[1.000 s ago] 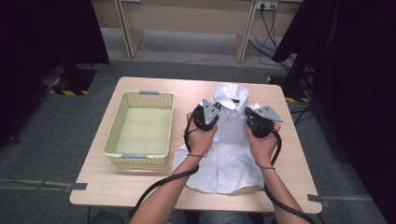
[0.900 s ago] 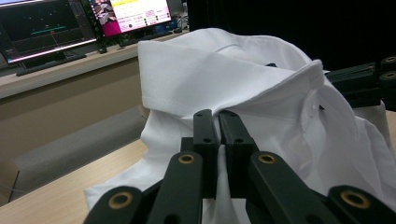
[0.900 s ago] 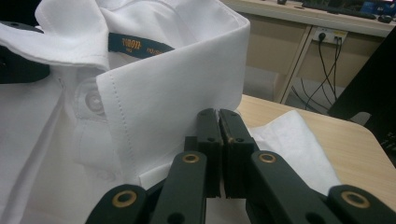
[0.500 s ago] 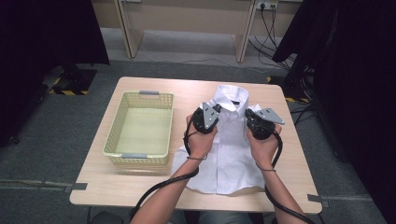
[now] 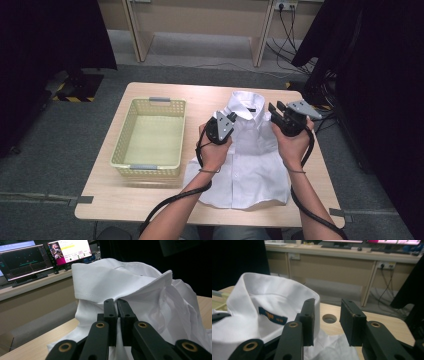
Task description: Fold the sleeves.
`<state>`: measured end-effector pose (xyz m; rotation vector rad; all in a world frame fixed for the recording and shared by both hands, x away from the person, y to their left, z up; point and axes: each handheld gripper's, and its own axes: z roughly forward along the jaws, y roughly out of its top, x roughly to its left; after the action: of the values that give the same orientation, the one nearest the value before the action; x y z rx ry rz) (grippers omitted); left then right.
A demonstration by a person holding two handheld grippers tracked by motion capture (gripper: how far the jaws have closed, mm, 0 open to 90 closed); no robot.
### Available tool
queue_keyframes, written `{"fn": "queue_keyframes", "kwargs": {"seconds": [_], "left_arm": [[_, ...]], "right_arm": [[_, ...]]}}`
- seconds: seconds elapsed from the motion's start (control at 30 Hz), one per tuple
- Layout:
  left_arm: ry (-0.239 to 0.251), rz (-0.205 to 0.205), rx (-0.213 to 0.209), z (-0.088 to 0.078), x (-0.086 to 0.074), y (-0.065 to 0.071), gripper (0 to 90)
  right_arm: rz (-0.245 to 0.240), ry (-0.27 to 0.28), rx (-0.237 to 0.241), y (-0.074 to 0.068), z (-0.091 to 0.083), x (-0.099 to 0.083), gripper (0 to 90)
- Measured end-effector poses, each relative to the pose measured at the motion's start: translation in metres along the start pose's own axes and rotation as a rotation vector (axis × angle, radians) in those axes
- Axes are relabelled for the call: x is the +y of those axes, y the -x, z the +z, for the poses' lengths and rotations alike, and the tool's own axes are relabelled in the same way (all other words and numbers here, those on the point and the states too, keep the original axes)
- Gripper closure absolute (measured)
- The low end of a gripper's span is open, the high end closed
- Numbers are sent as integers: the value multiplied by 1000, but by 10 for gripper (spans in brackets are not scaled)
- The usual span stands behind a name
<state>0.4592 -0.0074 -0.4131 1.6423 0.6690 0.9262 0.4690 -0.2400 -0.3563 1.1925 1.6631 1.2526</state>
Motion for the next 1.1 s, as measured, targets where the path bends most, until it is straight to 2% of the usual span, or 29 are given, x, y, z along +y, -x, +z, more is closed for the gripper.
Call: {"fn": "queue_keyframes", "kwargs": {"seconds": [0.1,0.17,0.23,0.37,0.5,0.63,0.77,0.83,0.87,0.97,1.1], "left_arm": [[3,-1,-1,0,0,0,868],[4,3,-2,0,0,1,868],[2,9,-3,-1,0,1,868],[3,14,-7,-2,0,2,868],[4,17,-7,-3,-1,2,867],[3,21,-10,-4,-1,2,867],[4,19,-13,-4,-1,3,867],[1,17,-13,-4,-1,3,867],[-1,16,-13,-4,-1,3,867],[-4,12,-14,-4,-2,2,866],[-8,2,-29,-5,-1,2,857]], "right_arm": [[26,-39,41,4,8,12,613],[16,-51,46,4,13,18,588],[25,-105,80,4,21,23,562],[14,-186,81,3,37,28,539],[23,-263,76,4,49,29,564],[29,-314,86,2,55,25,657],[23,-330,83,0,54,24,789],[20,-329,78,-1,54,24,818],[17,-321,73,-1,52,24,865],[9,-309,64,-1,49,25,879],[-11,-262,44,-4,40,28,883]]}}
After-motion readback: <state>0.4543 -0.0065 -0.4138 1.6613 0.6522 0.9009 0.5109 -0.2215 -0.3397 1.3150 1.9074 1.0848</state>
